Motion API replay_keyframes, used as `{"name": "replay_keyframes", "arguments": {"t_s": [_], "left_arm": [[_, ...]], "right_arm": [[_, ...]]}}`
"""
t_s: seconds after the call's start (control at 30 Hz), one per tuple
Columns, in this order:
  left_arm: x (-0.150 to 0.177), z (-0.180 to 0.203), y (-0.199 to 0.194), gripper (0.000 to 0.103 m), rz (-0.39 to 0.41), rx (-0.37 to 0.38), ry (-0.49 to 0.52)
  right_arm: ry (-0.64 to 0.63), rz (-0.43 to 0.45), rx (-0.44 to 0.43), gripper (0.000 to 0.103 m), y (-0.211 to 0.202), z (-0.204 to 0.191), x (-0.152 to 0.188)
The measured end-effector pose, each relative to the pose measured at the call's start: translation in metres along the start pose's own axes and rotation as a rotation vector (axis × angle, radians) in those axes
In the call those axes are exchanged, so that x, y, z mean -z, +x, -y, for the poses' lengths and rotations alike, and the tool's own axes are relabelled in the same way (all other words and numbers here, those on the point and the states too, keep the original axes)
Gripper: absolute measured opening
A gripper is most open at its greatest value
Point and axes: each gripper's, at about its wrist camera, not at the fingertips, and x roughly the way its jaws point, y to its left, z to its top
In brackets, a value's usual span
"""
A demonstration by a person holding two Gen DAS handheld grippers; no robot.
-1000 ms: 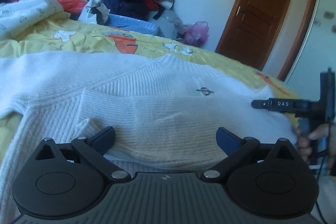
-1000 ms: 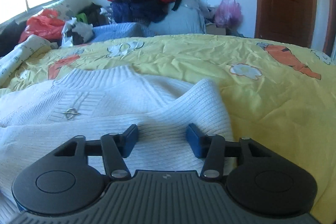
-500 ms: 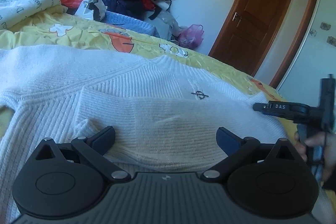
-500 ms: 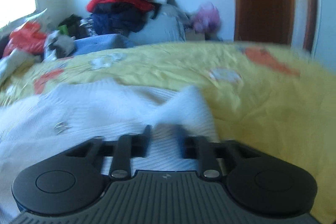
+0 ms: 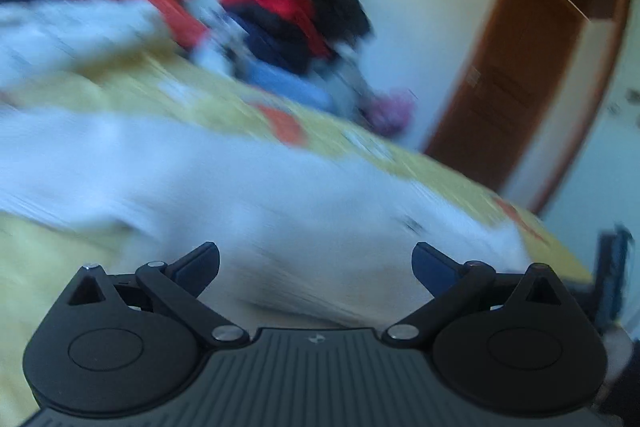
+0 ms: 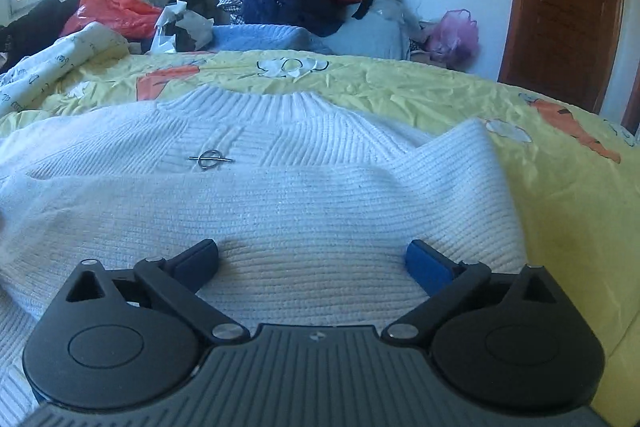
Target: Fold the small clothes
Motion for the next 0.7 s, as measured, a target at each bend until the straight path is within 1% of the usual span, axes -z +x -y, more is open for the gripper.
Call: {"name": "replay_keyframes", "arguments": {"t_s": [0.03,0.1,0.17,0.2,0.23,0.27,0.3,0.33,0.37,0.4,0.47,0.53,0.57,0.6,0.63,0.67,0.7], "left_arm": [[-0.008,-0.019,-0.012,0.103,0.038,-0.047,-0.013],[-0.027,-0.065,-0.031,0.103,0.096,-0.148,-0.074],[-0.047,-0.13,-0.049,0.103,0.135,-0.282,-0.218],[-0.055,-0.167,-0.058,0.103,0.15,-0.349,-0.33],[-0.059,-0.194,-0.065,0.103,0.16,-0.378,-0.421],[-0.06,-0.229,-0.072,0.103,0.165,-0.387,-0.55],[-0.058,-0.256,-0.077,0.103,0.163,-0.377,-0.653],[-0.054,-0.28,-0.081,0.102,0.156,-0.353,-0.754],[-0.049,-0.297,-0.085,0.102,0.182,-0.288,-0.81],[-0.049,-0.305,-0.088,0.102,0.189,-0.258,-0.834],[-0.051,-0.31,-0.089,0.102,0.176,-0.228,-0.85],[-0.052,-0.308,-0.088,0.102,0.176,-0.212,-0.834],[-0.053,-0.307,-0.086,0.1,0.174,-0.211,-0.825],[-0.054,-0.306,-0.083,0.095,0.17,-0.211,-0.817],[-0.054,-0.304,-0.08,0.073,0.166,-0.213,-0.815],[-0.055,-0.302,-0.074,0.041,0.153,-0.222,-0.817],[-0.057,-0.303,-0.069,0.028,0.128,-0.246,-0.824]], "right_arm": [[0.0,0.002,0.002,0.1,-0.001,-0.001,0.0],[0.001,0.004,0.002,0.1,-0.002,-0.003,0.0],[0.001,0.006,0.003,0.1,-0.004,-0.004,0.001],[-0.001,0.006,0.004,0.1,-0.004,-0.004,0.001],[-0.002,0.007,0.006,0.1,-0.004,-0.004,0.001],[-0.002,0.008,0.006,0.1,-0.005,-0.004,0.001],[0.0,0.008,0.005,0.1,-0.005,-0.004,0.001],[0.001,0.008,0.004,0.1,-0.005,-0.003,0.001],[0.001,0.008,0.004,0.1,-0.005,-0.003,0.001],[0.0,0.008,0.004,0.1,-0.005,-0.003,0.001],[0.0,0.008,0.004,0.1,-0.005,-0.003,0.001],[0.0,0.008,0.004,0.1,-0.005,-0.003,0.001],[0.0,0.008,0.004,0.1,-0.005,-0.003,0.001],[-0.001,0.009,0.005,0.1,-0.005,-0.003,0.001],[-0.001,0.009,0.005,0.1,-0.005,-0.003,0.001],[0.0,0.008,0.003,0.1,-0.005,-0.003,0.001],[0.001,0.008,0.004,0.1,-0.005,-0.003,0.001]]}}
